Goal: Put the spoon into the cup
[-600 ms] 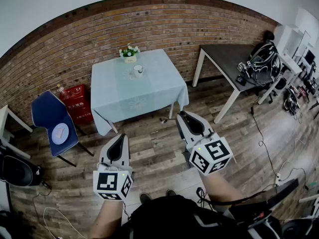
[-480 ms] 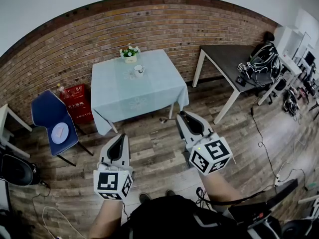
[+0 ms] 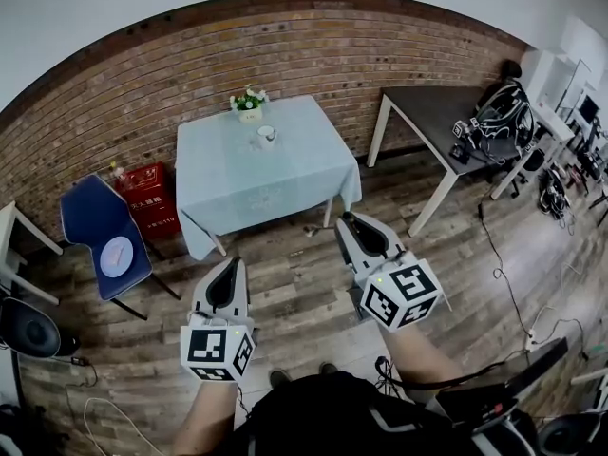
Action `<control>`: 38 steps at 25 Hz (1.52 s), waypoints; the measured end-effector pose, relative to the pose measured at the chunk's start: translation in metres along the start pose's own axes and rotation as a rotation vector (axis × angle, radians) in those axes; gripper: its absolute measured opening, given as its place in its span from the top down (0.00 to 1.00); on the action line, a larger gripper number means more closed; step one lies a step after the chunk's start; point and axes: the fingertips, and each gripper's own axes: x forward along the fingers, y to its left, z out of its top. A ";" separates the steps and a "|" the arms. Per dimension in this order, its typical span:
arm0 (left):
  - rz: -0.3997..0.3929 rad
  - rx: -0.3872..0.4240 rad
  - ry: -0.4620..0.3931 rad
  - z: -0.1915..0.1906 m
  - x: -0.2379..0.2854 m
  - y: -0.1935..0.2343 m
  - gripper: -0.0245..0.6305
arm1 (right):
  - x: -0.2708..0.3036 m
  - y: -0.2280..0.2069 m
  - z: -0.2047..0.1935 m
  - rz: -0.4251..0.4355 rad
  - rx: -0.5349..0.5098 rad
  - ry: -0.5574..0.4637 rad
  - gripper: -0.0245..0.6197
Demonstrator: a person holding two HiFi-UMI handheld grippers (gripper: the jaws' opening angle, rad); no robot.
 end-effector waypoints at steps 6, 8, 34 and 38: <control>-0.007 -0.008 -0.001 -0.002 0.002 0.008 0.95 | 0.006 -0.001 0.001 -0.010 0.032 -0.031 0.87; -0.008 -0.010 0.001 -0.003 0.003 0.013 0.95 | 0.010 -0.001 0.000 -0.017 0.037 -0.030 0.87; -0.042 -0.038 -0.010 -0.020 0.015 0.079 0.95 | 0.057 0.021 -0.008 -0.056 0.010 -0.020 0.87; -0.011 -0.032 -0.001 -0.021 0.036 0.087 0.95 | 0.082 0.007 -0.009 -0.033 0.022 -0.002 0.87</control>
